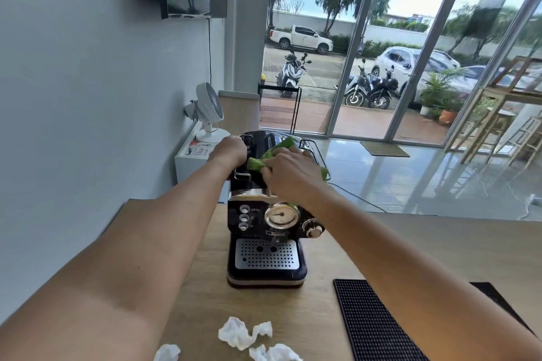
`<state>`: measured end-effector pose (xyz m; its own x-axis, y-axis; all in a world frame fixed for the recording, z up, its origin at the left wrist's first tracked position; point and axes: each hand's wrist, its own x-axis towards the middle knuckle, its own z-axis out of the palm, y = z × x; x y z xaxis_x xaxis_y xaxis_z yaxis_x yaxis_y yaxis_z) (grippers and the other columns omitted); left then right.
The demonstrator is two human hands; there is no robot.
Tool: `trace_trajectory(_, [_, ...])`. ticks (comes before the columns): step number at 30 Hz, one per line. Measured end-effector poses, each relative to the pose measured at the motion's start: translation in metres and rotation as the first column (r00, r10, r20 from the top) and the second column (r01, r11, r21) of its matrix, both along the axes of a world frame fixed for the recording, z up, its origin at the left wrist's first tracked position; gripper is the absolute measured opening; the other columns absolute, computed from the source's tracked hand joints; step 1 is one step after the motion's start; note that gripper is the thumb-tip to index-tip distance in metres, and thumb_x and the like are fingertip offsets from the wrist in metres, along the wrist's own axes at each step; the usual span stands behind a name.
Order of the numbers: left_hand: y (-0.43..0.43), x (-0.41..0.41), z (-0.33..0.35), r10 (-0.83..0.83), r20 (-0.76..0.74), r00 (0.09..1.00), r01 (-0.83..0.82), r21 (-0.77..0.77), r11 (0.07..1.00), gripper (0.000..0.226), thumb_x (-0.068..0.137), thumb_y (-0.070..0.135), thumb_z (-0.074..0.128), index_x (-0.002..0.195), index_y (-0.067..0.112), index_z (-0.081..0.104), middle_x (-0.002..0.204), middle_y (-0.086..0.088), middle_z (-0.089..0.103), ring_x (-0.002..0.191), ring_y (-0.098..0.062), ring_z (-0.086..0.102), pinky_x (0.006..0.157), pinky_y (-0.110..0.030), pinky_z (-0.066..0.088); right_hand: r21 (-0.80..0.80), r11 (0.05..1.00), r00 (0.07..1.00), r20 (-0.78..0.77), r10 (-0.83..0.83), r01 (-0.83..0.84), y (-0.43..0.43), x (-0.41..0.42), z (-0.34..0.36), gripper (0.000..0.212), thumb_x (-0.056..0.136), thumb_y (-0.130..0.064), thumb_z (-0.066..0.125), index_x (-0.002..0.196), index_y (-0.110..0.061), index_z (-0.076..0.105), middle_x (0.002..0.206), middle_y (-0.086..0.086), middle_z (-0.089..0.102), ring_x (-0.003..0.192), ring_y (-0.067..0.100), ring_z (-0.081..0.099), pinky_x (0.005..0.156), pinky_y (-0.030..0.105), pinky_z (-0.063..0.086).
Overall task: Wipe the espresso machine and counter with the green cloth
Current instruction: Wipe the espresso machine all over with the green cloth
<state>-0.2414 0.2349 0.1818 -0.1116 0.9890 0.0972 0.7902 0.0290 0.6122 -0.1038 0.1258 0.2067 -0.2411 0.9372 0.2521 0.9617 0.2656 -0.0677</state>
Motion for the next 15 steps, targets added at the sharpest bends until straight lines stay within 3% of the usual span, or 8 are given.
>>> trace_trajectory(3, [0.001,-0.001,-0.002,-0.029,0.001,1.000,0.029,0.009,1.000,0.034,0.090,0.002,0.033,0.115,-0.002,0.056,0.129,-0.022,0.055,0.115,-0.037,0.054,0.092,-0.037,0.044,0.001,1.000,1.000,-0.003,0.019,-0.019,0.051,0.011,0.001,0.032,0.097,-0.037,0.045,0.114,-0.023,0.069,0.121,0.003,0.062,0.116,0.023,0.049,0.105,0.042,0.038])
trace_trajectory(5, [0.003,-0.003,-0.004,-0.034,0.014,0.999,0.034,0.009,0.999,0.033,0.089,0.001,0.033,0.112,-0.002,0.056,0.127,-0.022,0.057,0.114,-0.036,0.055,0.090,-0.036,0.044,-0.029,1.000,0.999,-0.042,0.002,-0.003,0.073,0.013,0.004,0.028,0.097,-0.032,0.049,0.105,-0.020,0.072,0.109,0.009,0.065,0.110,0.029,0.054,0.102,0.043,0.040])
trace_trajectory(6, [0.004,-0.004,-0.004,-0.033,0.020,0.999,0.033,0.007,0.999,0.033,0.089,0.001,0.032,0.111,-0.001,0.056,0.126,-0.022,0.058,0.113,-0.036,0.056,0.089,-0.035,0.043,-0.045,0.999,0.999,-0.051,-0.015,0.013,0.080,0.013,0.008,0.025,0.095,-0.026,0.049,0.096,-0.016,0.072,0.100,0.011,0.065,0.103,0.031,0.057,0.095,0.042,0.045])
trace_trajectory(8, [0.006,-0.005,-0.005,-0.038,0.011,0.999,0.038,0.010,0.999,0.032,0.089,0.002,0.031,0.109,0.001,0.056,0.123,-0.021,0.059,0.111,-0.035,0.056,0.085,-0.033,0.042,-0.051,0.997,0.990,-0.124,-0.069,0.064,0.095,0.014,0.020,0.020,0.090,-0.010,0.050,0.077,-0.008,0.064,0.078,0.010,0.061,0.081,0.029,0.060,0.068,0.033,0.050])
trace_trajectory(10, [0.008,-0.007,-0.007,-0.037,0.017,0.999,0.037,0.002,0.999,0.031,0.089,0.003,0.030,0.107,0.003,0.056,0.120,-0.020,0.060,0.109,-0.035,0.056,0.084,-0.034,0.041,-0.024,0.985,0.947,-0.272,-0.171,0.171,0.109,0.016,0.038,0.015,0.089,-0.004,0.053,0.076,-0.005,0.060,0.072,0.007,0.059,0.070,0.024,0.058,0.055,0.028,0.043])
trace_trajectory(13, [0.010,-0.006,-0.010,-0.026,0.017,1.000,0.026,0.002,1.000,0.034,0.089,0.005,0.029,0.110,0.002,0.056,0.122,-0.020,0.059,0.110,-0.036,0.056,0.085,-0.035,0.042,-0.012,0.934,0.820,-0.474,-0.321,0.358,0.143,0.024,0.051,0.006,0.090,-0.012,0.060,0.090,-0.006,0.059,0.091,0.009,0.059,0.094,0.026,0.056,0.071,0.034,0.047])
trace_trajectory(15, [0.011,-0.005,-0.011,-0.020,0.010,1.000,0.020,0.011,1.000,0.035,0.090,0.005,0.028,0.111,0.001,0.056,0.123,-0.021,0.058,0.111,-0.036,0.056,0.085,-0.036,0.042,-0.176,0.911,0.766,-0.496,-0.409,0.372,0.166,0.027,0.044,0.027,0.086,-0.029,0.065,0.100,-0.006,0.060,0.097,0.010,0.061,0.100,0.027,0.056,0.082,0.038,0.051])
